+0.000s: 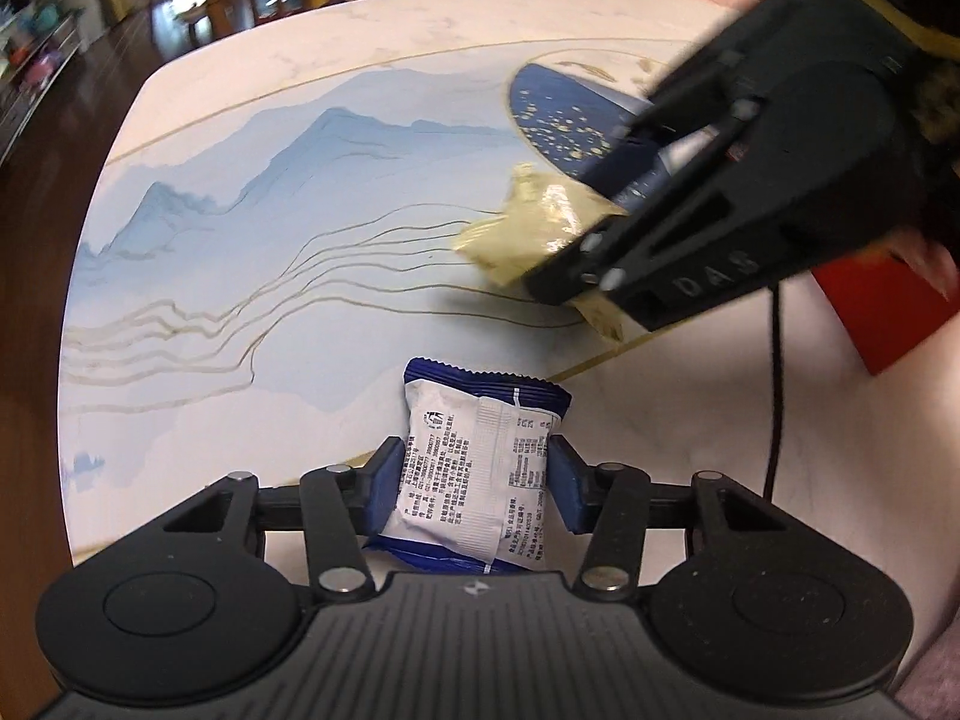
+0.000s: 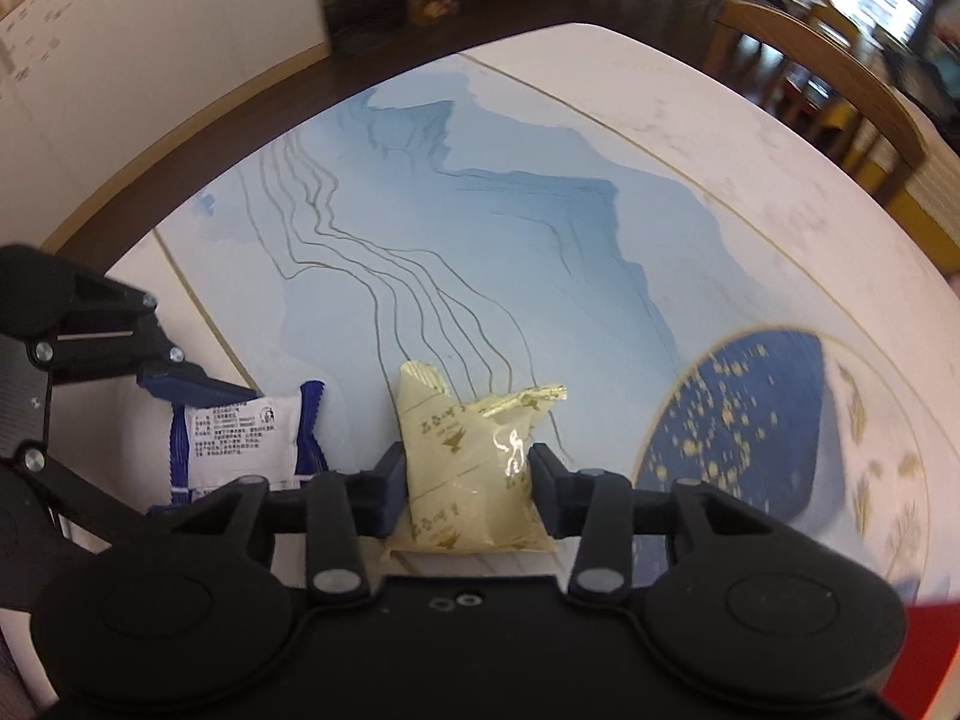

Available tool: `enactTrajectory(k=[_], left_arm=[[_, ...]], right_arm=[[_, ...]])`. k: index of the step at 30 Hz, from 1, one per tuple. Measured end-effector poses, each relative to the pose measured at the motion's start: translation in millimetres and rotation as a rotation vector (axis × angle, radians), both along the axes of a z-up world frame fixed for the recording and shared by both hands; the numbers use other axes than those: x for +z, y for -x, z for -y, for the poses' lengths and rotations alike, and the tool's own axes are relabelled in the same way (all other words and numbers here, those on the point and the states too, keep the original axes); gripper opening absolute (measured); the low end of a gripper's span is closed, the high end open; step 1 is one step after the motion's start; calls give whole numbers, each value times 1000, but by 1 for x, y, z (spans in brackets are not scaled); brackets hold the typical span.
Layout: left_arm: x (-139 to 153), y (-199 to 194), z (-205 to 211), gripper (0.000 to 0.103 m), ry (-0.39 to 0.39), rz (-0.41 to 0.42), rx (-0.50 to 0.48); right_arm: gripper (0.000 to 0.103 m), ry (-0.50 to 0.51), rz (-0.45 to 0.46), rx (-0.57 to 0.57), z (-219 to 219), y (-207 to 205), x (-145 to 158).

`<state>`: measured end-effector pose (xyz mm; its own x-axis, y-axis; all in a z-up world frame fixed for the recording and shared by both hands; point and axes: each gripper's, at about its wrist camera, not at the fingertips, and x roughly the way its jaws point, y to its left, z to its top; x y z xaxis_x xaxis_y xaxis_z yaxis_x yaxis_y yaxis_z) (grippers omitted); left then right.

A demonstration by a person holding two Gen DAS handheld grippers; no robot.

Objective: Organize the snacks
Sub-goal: 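Grasp the cream bag with the right gripper while the left grasps the white-and-blue packet, then carry both snacks into the red box and open both grippers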

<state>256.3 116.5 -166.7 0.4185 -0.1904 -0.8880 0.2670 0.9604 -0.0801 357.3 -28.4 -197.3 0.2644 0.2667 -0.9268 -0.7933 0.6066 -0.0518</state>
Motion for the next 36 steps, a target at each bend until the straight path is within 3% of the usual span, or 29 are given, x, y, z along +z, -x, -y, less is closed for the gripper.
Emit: enactTrajectory(k=[5, 12, 19, 36], left_arm=[[2, 4, -9, 49, 59, -29, 107], [15, 21, -12, 49, 79, -16, 183], [47, 34, 3, 49, 63, 26, 250], [130, 48, 84, 49, 140, 131, 183]], right_arm=[[39, -33, 4, -77, 14, 12, 9], [37, -106, -1, -161, 41, 32, 33], [37, -155, 9, -211, 66, 57, 60], [37, -252, 108, -354, 169, 91, 125]])
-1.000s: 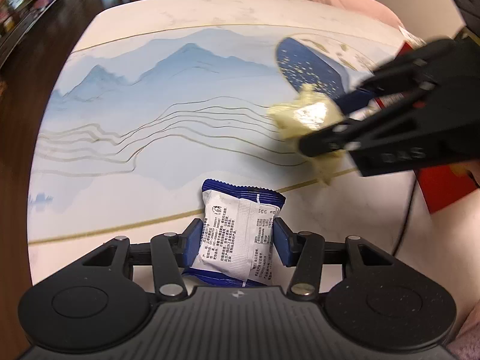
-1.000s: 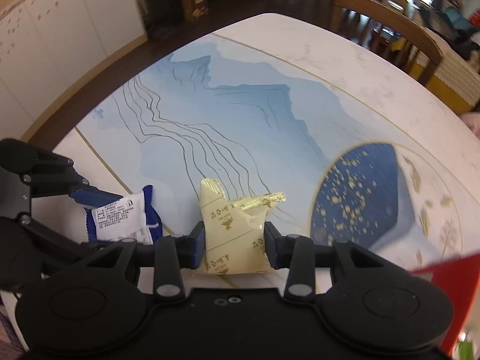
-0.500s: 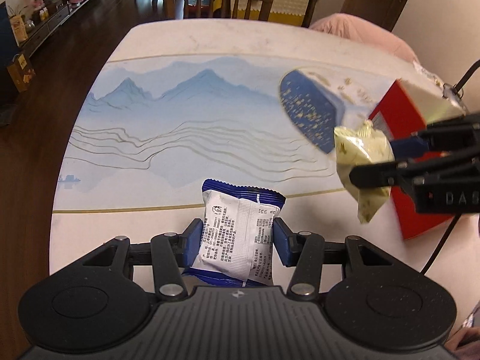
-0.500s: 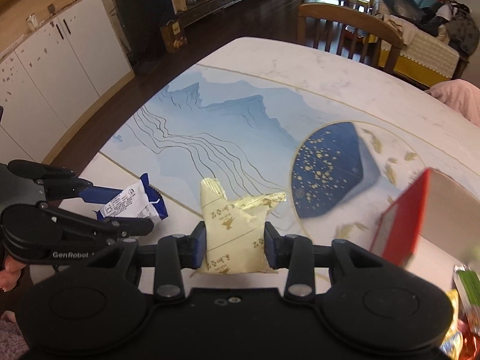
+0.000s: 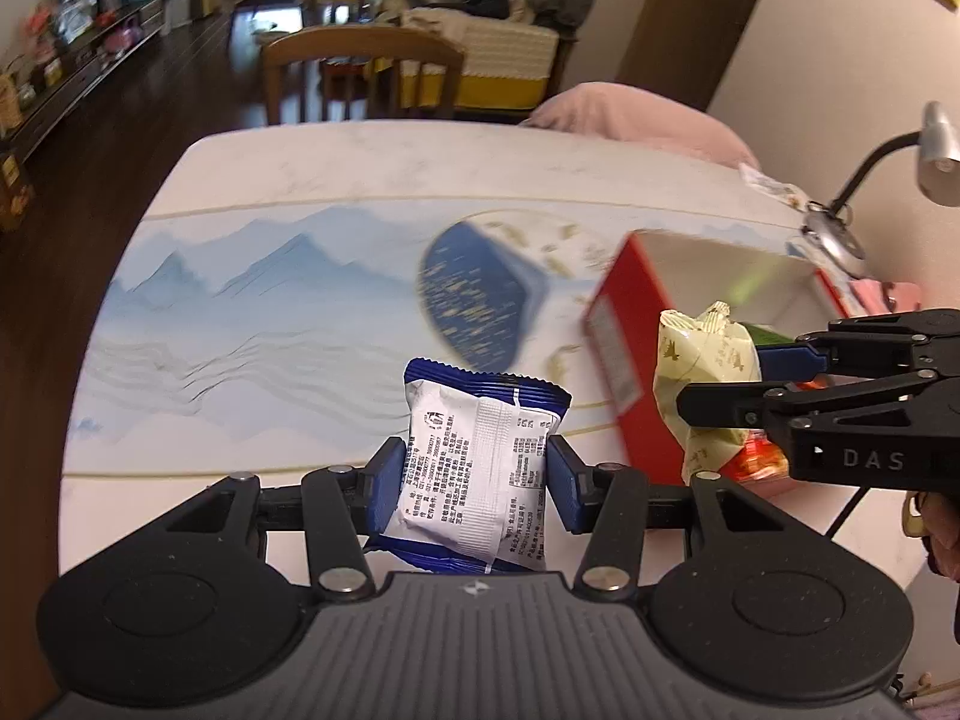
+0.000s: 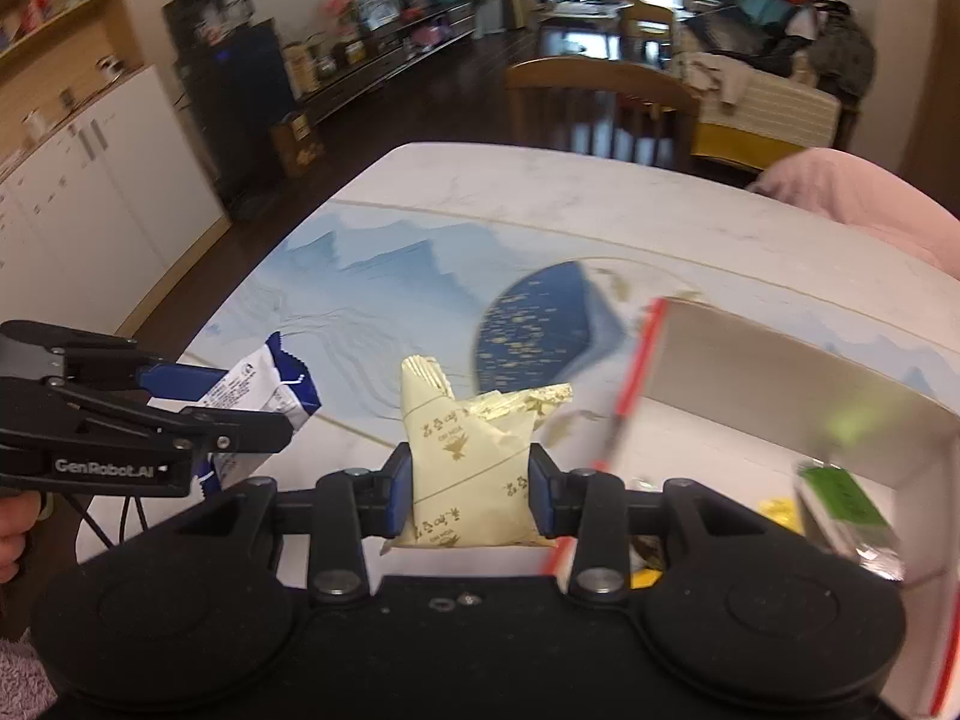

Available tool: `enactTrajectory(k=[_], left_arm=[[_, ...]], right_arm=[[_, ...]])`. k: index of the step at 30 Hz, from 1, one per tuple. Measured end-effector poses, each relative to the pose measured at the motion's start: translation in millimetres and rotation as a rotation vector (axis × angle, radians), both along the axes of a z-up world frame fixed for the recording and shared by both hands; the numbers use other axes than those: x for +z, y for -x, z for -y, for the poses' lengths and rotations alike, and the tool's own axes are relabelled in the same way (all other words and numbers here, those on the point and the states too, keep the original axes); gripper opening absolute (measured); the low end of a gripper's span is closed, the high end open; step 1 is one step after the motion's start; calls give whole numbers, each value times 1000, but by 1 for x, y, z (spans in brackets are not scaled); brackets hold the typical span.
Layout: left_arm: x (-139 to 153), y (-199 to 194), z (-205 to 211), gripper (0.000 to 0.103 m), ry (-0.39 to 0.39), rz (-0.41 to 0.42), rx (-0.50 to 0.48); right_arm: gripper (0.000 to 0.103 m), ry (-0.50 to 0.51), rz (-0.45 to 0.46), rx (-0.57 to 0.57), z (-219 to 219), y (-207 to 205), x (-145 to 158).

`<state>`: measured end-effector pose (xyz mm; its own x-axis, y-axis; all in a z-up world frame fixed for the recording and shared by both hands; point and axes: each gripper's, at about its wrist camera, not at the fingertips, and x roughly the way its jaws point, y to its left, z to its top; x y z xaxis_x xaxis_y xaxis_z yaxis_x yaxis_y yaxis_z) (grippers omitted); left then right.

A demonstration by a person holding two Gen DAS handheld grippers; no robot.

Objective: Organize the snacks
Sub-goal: 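Carry both snacks into the red box and open both grippers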

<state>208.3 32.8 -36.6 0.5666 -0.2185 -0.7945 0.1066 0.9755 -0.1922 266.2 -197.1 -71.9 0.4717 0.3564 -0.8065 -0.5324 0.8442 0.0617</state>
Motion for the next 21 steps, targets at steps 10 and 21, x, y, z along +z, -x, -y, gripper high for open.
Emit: enactTrajectory(k=[10, 21], left_arm=[[25, -12, 73, 49, -20, 48, -107], [22, -36, 149, 49, -74, 33, -210]], right_arm=[[37, -34, 52, -133, 76, 0, 20], [37, -22, 48, -257, 142, -3, 10]])
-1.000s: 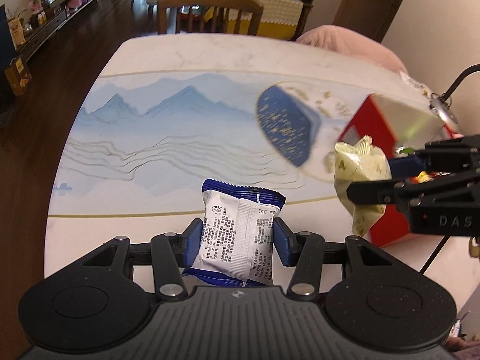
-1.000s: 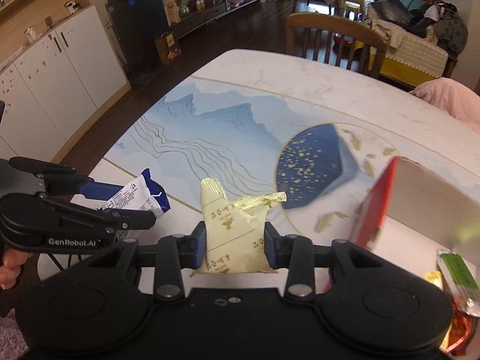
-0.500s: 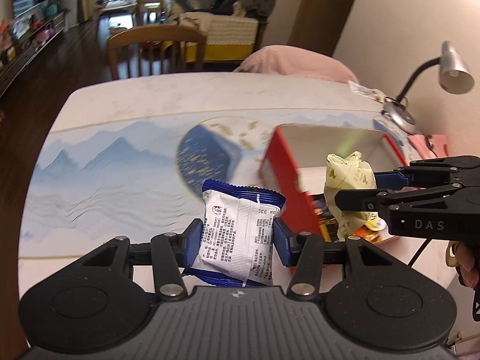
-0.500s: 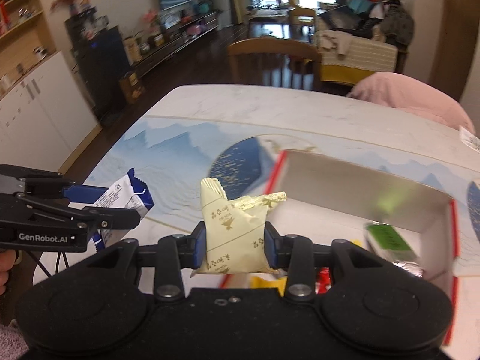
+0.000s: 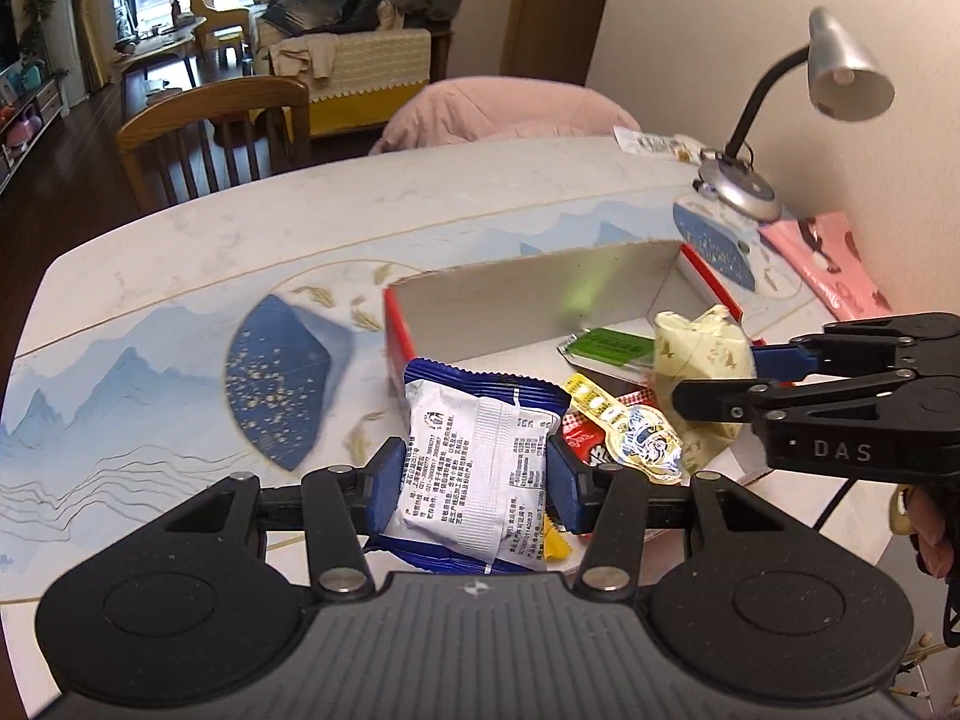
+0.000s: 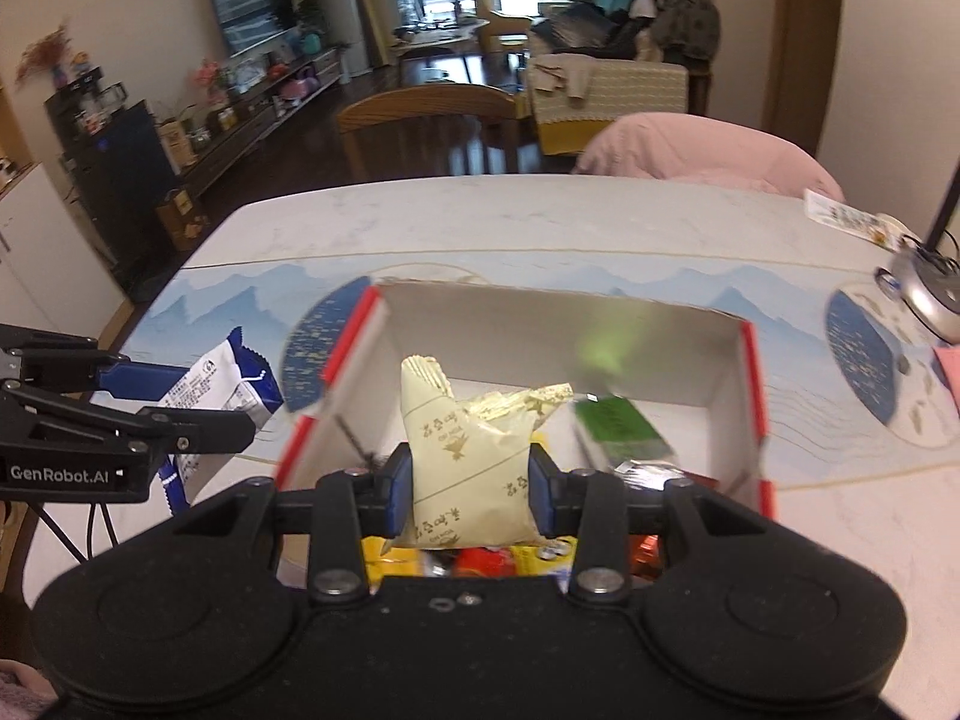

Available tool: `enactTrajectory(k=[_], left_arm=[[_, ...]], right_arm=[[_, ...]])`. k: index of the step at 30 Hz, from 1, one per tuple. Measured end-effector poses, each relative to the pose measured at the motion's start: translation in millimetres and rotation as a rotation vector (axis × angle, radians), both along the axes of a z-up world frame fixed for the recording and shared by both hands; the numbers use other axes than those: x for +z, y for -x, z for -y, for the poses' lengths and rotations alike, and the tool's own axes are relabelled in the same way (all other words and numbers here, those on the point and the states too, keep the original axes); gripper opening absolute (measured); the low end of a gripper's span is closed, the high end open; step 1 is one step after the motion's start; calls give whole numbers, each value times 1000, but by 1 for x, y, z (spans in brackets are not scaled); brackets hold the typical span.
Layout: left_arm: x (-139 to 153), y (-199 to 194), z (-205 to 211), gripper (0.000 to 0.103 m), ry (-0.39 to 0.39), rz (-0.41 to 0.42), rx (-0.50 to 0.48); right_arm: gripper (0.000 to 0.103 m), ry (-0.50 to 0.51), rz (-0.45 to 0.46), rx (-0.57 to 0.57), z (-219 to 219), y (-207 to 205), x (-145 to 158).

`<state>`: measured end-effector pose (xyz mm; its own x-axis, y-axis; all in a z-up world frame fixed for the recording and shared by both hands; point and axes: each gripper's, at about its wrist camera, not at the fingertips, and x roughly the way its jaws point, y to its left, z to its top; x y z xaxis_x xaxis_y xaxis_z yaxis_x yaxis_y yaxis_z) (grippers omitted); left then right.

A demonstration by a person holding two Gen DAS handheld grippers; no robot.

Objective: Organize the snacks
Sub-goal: 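Carry both snacks into the red box and open both grippers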

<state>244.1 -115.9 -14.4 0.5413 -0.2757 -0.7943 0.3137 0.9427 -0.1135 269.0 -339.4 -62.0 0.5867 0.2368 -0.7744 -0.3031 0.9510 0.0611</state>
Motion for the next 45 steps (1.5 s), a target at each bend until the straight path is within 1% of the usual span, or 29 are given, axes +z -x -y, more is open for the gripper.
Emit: enactTrajectory(k=[6, 10, 14, 21, 26, 29, 35, 38, 45], left_arm=[[-8, -17, 33, 49, -45, -21, -36], [-19, -30, 52, 49, -92, -39, -51], [-35, -44, 67, 49, -120, -86, -58], [-60, -65, 81, 49, -155, -147, -61], [-75, -68, 92, 49, -187, -175, -93], [-84, -68, 95, 49, -192, -194, -97], [-94, -69, 95, 49, -201, -216, -90], [-96, -67, 97, 49, -209, -205, -95], [-97, -62, 98, 49, -204, -184, -89]], right_arm=[[37, 29, -28, -49, 28, -5, -12], [37, 62, -64, -64, 40, -12, -27], [37, 83, -102, -77, 48, -16, -40], [37, 103, -132, -85, 54, -25, -54], [37, 110, -147, -73, 52, -28, -62], [37, 121, -148, -59, 50, -28, -64], [37, 108, -155, -54, 51, -31, -67], [38, 107, -159, -47, 51, -32, -69], [38, 95, -160, -28, 51, -32, -68]])
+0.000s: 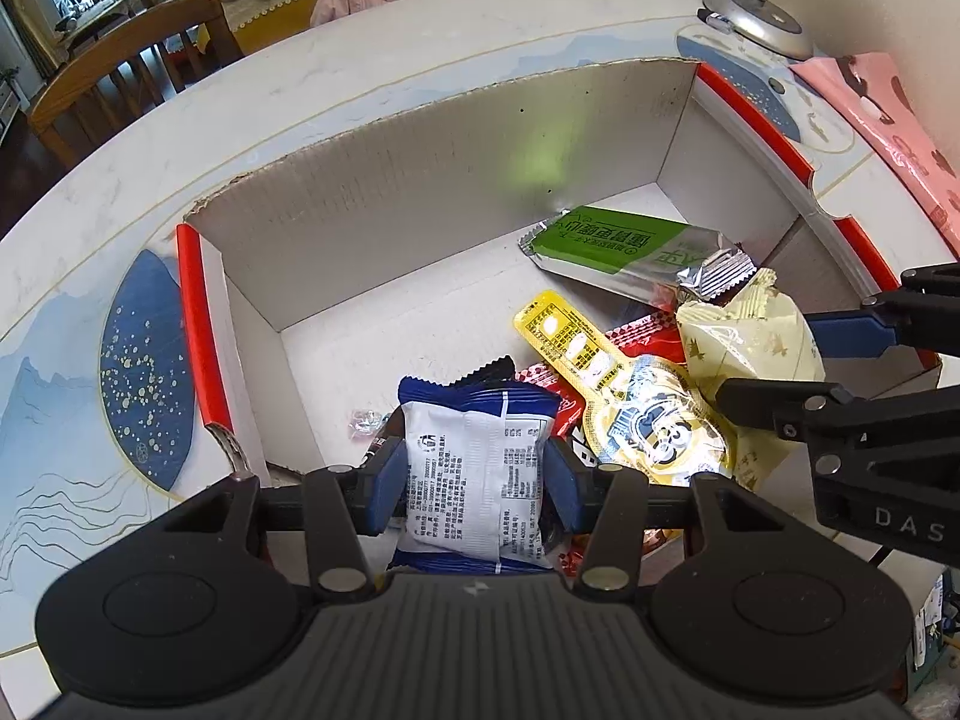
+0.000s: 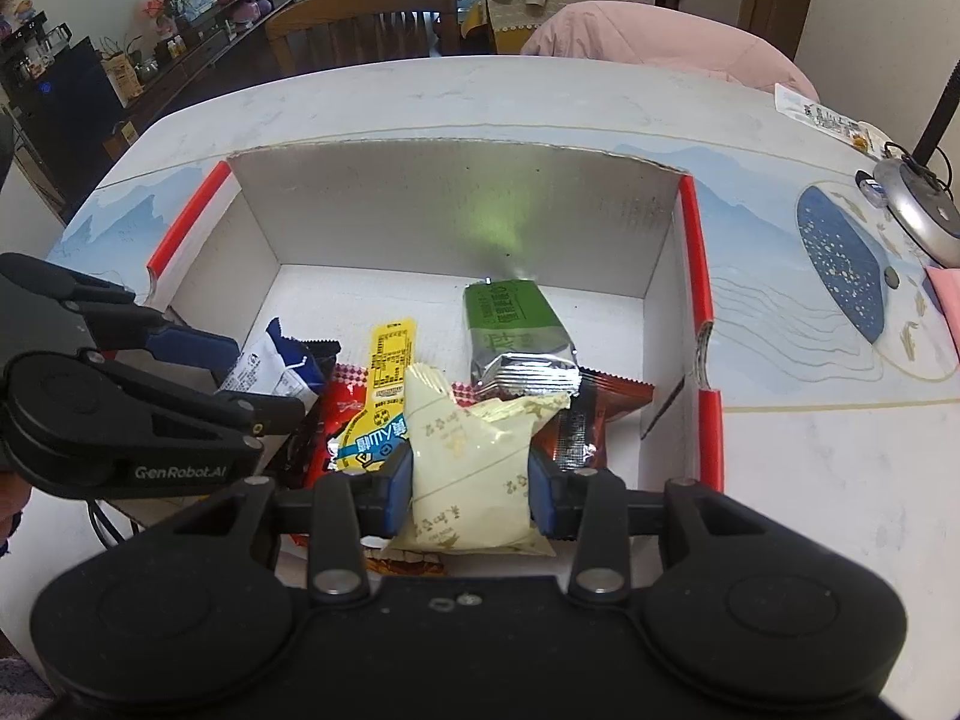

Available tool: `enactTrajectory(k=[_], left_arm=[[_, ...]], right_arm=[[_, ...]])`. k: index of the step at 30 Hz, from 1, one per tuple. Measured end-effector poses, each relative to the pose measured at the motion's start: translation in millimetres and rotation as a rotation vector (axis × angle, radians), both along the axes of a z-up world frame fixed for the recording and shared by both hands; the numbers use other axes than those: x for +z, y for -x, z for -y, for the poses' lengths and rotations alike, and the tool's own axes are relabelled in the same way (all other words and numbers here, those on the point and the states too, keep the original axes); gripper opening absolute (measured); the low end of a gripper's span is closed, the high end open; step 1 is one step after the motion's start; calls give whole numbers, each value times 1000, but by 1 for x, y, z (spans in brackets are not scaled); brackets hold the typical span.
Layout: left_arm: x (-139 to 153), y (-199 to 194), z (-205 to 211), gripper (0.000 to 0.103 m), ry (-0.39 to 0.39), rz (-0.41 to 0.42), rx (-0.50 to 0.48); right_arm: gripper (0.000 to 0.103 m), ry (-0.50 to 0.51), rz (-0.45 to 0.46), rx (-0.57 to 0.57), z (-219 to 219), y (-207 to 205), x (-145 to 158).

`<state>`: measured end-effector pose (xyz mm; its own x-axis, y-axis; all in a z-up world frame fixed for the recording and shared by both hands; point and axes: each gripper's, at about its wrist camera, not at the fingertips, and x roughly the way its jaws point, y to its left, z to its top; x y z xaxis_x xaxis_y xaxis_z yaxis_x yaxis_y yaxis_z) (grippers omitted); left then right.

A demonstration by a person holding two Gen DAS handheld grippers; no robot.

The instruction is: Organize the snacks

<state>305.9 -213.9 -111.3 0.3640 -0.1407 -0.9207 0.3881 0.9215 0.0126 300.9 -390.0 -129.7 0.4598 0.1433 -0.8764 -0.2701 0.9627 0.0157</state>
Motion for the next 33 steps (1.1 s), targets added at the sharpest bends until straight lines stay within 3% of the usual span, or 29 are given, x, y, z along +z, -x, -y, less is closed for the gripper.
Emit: enactTrajectory(k=[19, 33], left_arm=[[42, 34, -33, 56, 115, 125, 0], [80, 70, -63, 64, 212, 220, -9]], right_arm=[[42, -90, 79, -51, -3, 25, 25], [56, -127, 198, -56, -25, 57, 61]])
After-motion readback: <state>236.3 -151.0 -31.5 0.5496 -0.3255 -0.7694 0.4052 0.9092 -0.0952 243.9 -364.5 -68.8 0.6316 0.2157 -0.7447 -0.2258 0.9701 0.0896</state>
